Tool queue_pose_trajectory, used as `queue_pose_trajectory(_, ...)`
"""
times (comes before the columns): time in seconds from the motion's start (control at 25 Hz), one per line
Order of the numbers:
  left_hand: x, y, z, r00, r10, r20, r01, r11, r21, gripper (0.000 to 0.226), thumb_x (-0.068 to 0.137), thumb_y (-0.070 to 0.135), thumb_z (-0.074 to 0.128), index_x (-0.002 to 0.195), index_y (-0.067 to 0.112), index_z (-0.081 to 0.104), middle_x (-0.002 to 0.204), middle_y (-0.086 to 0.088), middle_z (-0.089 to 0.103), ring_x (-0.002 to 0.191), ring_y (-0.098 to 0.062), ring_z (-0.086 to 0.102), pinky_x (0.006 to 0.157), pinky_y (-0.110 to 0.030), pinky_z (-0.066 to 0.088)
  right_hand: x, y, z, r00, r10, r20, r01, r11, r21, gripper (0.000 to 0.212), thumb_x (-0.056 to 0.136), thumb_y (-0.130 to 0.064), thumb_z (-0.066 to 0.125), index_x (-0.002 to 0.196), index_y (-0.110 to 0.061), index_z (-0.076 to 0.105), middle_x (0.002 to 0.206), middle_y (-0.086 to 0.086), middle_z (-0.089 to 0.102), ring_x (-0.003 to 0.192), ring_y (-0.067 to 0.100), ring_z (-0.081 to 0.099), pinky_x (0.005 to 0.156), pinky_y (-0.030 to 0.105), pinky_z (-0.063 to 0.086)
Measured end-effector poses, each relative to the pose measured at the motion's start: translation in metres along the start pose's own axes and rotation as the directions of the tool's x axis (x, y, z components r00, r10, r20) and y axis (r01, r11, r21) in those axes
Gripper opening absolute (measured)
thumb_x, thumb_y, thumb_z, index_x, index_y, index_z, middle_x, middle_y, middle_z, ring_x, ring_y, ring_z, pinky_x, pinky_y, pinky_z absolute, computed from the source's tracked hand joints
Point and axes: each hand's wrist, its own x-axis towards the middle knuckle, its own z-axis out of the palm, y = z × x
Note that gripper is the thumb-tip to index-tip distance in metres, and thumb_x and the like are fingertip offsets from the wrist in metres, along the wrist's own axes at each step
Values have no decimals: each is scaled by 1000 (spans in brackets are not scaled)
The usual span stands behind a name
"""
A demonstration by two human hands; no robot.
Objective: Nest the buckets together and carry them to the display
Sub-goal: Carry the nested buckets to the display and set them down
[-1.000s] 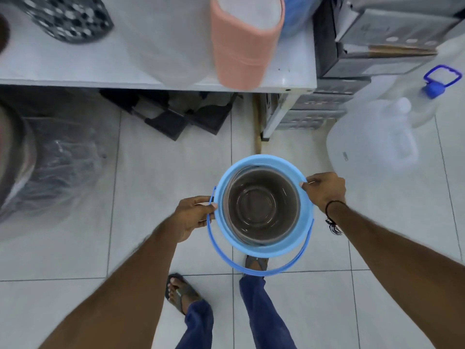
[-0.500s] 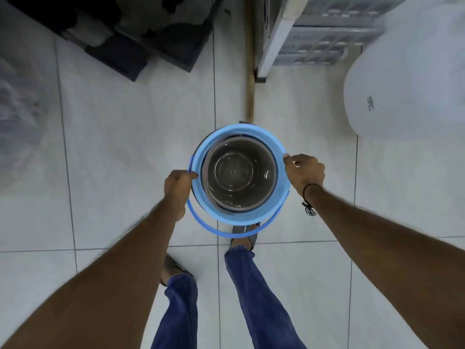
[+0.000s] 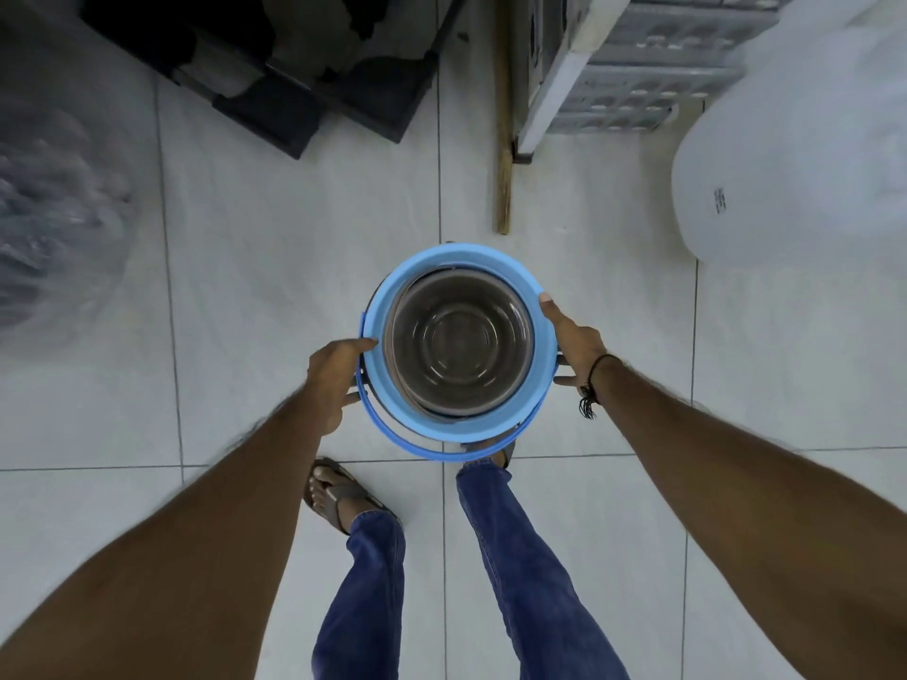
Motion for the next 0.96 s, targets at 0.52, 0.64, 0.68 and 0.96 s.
queue_pose_trajectory(0.52,-335,151,-302,926,377,-27,-378,924,-64,35,69,41,68,86,11,73,68,-3,70,60,-21,63,62,-31,51,-411,-144,78,855,-477,-202,452,878,-158,124,33,-107,43,98,-6,72,98,14,74,88,33,69,84,43,57)
queue_pose_trajectory(0.64,-407,214,-362,865,496,-82,-502,860,-90,46,66,39,70,95,3,73,79,-11,70,58,-24,62,55,-28,49,-499,-200,91,767,-608,-203,582,794,-176,122,37,-107,40,101,-9,73,104,14,74,94,33,68,87,43,55)
queue_pose_trajectory(0.68,-427,234,-378,842,529,-105,-539,835,-111,45,67,37,70,96,2,73,77,-12,70,54,-24,62,50,-26,49,-522,-221,93,738,-645,-198,620,764,-178,120,40,-106,40,102,-10,73,105,13,74,95,33,68,88,43,55)
queue_pose_trajectory(0.96,-542,373,-445,636,735,-234,-769,628,-119,34,80,36,63,95,6,69,78,-9,66,57,-21,60,58,-28,50,-658,-387,86,589,-782,-202,804,593,49,97,45,-81,63,108,-7,72,101,13,75,90,31,72,85,42,59)
